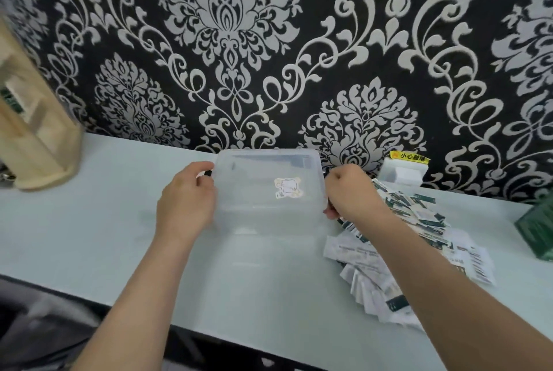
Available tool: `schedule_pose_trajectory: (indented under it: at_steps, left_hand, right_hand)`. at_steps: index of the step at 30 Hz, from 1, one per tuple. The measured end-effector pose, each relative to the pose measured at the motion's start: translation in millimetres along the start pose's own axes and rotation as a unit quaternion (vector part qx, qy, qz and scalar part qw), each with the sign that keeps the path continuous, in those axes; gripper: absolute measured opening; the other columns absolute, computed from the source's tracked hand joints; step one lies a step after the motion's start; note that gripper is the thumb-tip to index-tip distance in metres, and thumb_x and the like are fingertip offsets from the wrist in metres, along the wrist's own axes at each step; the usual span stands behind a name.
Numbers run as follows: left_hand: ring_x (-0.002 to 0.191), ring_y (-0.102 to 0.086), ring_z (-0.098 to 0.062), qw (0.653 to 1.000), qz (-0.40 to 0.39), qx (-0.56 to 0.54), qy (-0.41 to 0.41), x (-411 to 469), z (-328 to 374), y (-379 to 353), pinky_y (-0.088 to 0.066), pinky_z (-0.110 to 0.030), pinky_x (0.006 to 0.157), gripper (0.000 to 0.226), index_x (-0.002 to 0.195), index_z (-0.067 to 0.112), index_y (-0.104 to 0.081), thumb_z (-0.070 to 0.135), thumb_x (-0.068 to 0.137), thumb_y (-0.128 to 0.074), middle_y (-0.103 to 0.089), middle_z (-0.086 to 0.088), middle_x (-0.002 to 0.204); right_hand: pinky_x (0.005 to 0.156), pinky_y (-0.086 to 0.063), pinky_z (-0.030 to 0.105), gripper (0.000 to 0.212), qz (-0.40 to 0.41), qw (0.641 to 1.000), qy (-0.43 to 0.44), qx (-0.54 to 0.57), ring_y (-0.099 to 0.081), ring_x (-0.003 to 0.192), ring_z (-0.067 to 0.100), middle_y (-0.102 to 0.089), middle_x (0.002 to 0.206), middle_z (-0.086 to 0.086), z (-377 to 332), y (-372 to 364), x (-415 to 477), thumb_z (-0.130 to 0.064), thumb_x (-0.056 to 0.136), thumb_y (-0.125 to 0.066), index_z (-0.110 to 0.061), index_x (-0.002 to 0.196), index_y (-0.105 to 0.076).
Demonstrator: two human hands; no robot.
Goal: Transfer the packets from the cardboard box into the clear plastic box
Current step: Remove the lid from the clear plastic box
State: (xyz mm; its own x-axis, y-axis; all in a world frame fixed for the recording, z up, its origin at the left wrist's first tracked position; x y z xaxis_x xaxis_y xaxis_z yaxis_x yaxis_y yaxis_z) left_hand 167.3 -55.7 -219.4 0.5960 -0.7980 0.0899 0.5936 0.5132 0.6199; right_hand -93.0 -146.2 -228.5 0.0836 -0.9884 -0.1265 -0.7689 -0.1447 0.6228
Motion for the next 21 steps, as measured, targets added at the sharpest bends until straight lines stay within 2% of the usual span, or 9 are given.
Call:
schedule_pose_trajectory:
  at_steps: [2,4,6,9,11,13,16,19,21]
  left_hand:
    - [0.101,-0.060,-0.032,1.000,-0.014,0.008,0.001,4.4,-4.8,-3.3,-0.048,-0.040,0.091,0.035,0.101,0.032,-0.067,0.030,0.086,-0.036,-0.068,-0.002,0.110]
    - [0.111,-0.051,-0.031,0.994,0.019,0.094,-0.047,2.7,4.2,-0.6,-0.037,-0.031,0.089,0.039,0.103,0.027,-0.069,0.034,0.091,-0.032,-0.063,-0.004,0.117]
    - [0.110,-0.049,-0.027,0.986,0.057,0.119,-0.102,-5.0,22.2,1.9,-0.031,-0.030,0.084,0.040,0.103,0.025,-0.070,0.038,0.093,-0.034,-0.059,-0.004,0.114]
    - [0.107,-0.054,-0.025,0.989,0.040,0.093,-0.112,-11.9,31.9,-3.3,-0.037,-0.030,0.088,0.032,0.117,0.022,-0.067,0.029,0.092,-0.049,-0.055,-0.006,0.120]
    - [0.106,-0.057,-0.025,0.987,0.071,0.078,-0.125,-16.1,37.4,2.0,-0.039,-0.030,0.090,0.033,0.118,0.020,-0.067,0.020,0.088,-0.054,-0.060,-0.006,0.121]
    - [0.107,-0.057,-0.023,0.987,0.096,0.024,-0.128,-21.4,42.8,5.4,-0.040,-0.030,0.094,0.031,0.112,0.022,-0.070,0.013,0.085,-0.057,-0.064,0.000,0.118]
    - [0.095,-0.061,-0.012,0.982,0.123,-0.094,-0.112,-26.5,45.4,11.6,-0.051,-0.028,0.084,0.036,0.105,0.027,-0.070,0.005,0.080,-0.058,-0.062,0.005,0.111]
    - [0.074,-0.060,-0.007,0.969,0.110,-0.216,-0.051,-19.1,34.3,14.3,-0.050,-0.017,0.066,0.038,0.098,0.033,-0.069,0.001,0.080,-0.058,-0.066,0.002,0.102]
    - [0.076,-0.066,-0.010,0.945,0.062,-0.321,-0.008,-15.0,28.3,5.8,-0.052,-0.025,0.071,0.041,0.101,0.027,-0.069,-0.006,0.081,-0.054,-0.069,0.001,0.107]
  right_hand:
    - [0.057,-0.052,0.029,0.020,0.030,0.999,0.033,-0.013,-0.061,0.056,0.020,-0.067,0.070,0.009,-5.1,6.2,1.5,-0.008,0.093,-0.044,-0.009,0.092,-0.064]
    - [0.066,-0.051,0.029,0.025,0.084,0.992,0.064,-0.063,-0.062,0.069,0.021,-0.069,0.089,0.009,-11.1,16.4,-0.7,-0.015,0.093,-0.049,-0.014,0.113,-0.064]
    - [0.068,-0.057,0.039,0.024,0.080,0.994,0.074,-0.033,-0.062,0.063,0.020,-0.068,0.079,0.009,-13.5,15.8,-3.6,-0.010,0.092,-0.046,-0.006,0.095,-0.069]
    - [0.073,-0.057,0.055,0.030,0.022,0.997,0.056,0.051,-0.053,0.047,0.017,-0.049,0.053,0.005,-13.3,7.9,-4.3,-0.013,0.089,-0.048,-0.004,0.061,-0.052]
    - [0.076,-0.059,0.049,0.032,0.000,0.998,0.052,0.022,-0.058,0.050,0.017,-0.044,0.052,0.000,-17.7,6.7,-7.5,-0.020,0.091,-0.052,-0.012,0.060,-0.046]
    - [0.071,-0.057,0.040,0.028,0.017,0.995,0.076,-0.065,-0.066,0.066,0.024,-0.052,0.061,0.001,-26.9,8.8,-11.5,-0.023,0.091,-0.052,-0.010,0.066,-0.050]
    - [0.055,-0.040,0.031,0.017,0.070,0.982,0.131,-0.117,-0.055,0.066,0.023,-0.054,0.074,0.005,-38.7,15.7,-16.0,-0.021,0.089,-0.052,-0.009,0.079,-0.058]
    - [0.052,-0.025,0.028,0.024,0.092,0.981,0.161,-0.053,-0.033,0.054,0.017,-0.039,0.062,0.000,-40.7,20.7,-18.6,-0.012,0.085,-0.051,-0.013,0.063,-0.043]
    - [0.053,-0.023,0.028,0.020,0.091,0.982,0.160,0.039,-0.026,0.055,0.017,-0.034,0.058,0.002,-38.8,22.4,-16.4,-0.005,0.084,-0.048,-0.008,0.065,-0.050]
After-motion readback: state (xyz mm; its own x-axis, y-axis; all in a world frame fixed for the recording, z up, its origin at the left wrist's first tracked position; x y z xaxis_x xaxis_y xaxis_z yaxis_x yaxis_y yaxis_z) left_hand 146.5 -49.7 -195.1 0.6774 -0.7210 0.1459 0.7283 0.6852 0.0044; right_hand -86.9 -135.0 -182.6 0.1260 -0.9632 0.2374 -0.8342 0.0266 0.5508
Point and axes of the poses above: each hand's wrist, its own x-axis towards the middle knuckle, its own y-axis out of the back of the hand, z = x × y, the point moved 9 cm from there along x, towards the middle knuckle
